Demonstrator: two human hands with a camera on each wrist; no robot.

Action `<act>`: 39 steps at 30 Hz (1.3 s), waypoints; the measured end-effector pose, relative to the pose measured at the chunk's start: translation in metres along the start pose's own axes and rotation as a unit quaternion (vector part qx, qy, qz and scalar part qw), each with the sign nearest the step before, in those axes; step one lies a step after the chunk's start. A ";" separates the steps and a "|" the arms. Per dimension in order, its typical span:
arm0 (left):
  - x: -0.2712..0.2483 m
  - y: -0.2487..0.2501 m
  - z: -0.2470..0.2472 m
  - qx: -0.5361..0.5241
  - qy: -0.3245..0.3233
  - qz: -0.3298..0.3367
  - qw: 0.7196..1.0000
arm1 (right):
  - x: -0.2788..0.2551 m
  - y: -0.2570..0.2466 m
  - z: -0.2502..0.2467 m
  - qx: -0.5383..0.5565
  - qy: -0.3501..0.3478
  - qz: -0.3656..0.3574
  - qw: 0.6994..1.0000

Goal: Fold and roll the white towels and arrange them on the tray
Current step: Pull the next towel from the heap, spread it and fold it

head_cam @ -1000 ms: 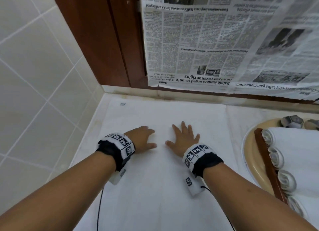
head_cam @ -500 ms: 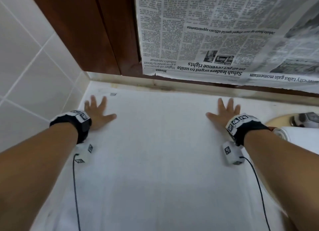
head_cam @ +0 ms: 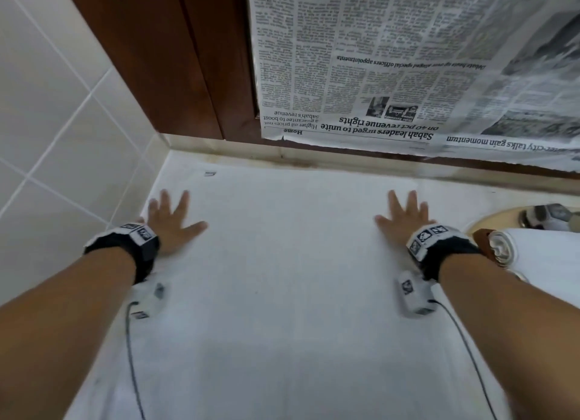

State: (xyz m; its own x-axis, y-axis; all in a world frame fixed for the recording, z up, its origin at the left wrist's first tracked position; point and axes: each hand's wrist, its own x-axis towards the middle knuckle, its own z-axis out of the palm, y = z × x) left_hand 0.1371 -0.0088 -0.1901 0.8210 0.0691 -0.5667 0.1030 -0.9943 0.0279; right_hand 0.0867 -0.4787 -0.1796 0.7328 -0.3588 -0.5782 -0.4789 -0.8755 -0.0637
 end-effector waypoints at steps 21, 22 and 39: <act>-0.068 0.070 0.015 -0.088 0.005 0.106 0.990 | -0.086 -0.041 0.049 -0.038 0.054 -0.105 0.992; -0.078 0.096 0.020 -0.098 -0.010 0.158 0.983 | -0.097 -0.063 0.060 -0.033 0.049 -0.141 0.988; -0.131 0.107 0.069 -0.073 -0.023 0.223 0.972 | -0.147 -0.061 0.099 -0.032 0.005 -0.175 0.984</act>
State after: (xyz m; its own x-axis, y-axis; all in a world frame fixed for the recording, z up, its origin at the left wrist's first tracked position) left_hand 0.0019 -0.1298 -0.1694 0.7765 -0.3737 -0.5073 -0.1771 -0.9021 0.3935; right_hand -0.0395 -0.3403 -0.1714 0.8526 -0.0355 -0.5213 -0.1660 -0.9644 -0.2057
